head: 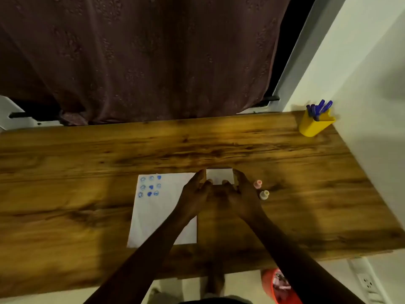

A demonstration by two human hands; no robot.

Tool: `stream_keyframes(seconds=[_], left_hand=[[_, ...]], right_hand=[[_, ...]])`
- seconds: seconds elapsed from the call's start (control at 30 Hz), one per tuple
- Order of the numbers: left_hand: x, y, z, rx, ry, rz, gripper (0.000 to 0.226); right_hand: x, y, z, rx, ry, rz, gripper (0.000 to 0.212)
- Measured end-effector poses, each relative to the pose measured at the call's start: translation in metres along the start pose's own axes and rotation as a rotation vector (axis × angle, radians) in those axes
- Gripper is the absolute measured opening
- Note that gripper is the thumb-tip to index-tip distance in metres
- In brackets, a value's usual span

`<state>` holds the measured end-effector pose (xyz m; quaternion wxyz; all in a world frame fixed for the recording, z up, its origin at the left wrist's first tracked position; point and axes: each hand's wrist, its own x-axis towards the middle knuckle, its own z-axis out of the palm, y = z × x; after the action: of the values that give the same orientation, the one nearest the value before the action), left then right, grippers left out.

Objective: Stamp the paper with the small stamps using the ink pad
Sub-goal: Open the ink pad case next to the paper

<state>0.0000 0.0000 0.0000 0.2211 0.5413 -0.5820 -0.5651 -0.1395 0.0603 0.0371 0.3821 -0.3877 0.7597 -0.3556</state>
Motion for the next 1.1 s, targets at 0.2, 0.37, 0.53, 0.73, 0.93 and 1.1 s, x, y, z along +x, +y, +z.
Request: stream_keyframes(seconds=[0.2,0.37,0.53,0.73,0.93,1.1], left_hand=[[0.011,0.000,0.016,-0.047,-0.020,-0.071,0.051],[0.019,-0.001,0.013,-0.077,-0.054,-0.104,0.051],[0.019,-0.001,0.008,-0.129,-0.059,-0.122,0.041],[0.012,-0.003,-0.024,-0.174,0.039,-0.120,0.047],[-0.004,-0.006,-0.069,-0.155,0.173,-0.054,0.048],[-0.029,-0.005,-0.120,-0.220,0.347,0.030,0.048]], right_hand=[[0.012,0.008,0.003,-0.097,0.001,-0.022,0.060],[0.015,0.011,0.007,-0.098,-0.006,0.004,0.058],[0.012,0.012,0.013,-0.078,0.017,0.043,0.063],[0.004,-0.006,0.032,-0.024,0.057,0.031,0.068],[-0.007,-0.037,0.068,-0.063,0.071,-0.093,0.067],[-0.019,-0.068,0.111,-0.122,0.072,-0.232,0.066]])
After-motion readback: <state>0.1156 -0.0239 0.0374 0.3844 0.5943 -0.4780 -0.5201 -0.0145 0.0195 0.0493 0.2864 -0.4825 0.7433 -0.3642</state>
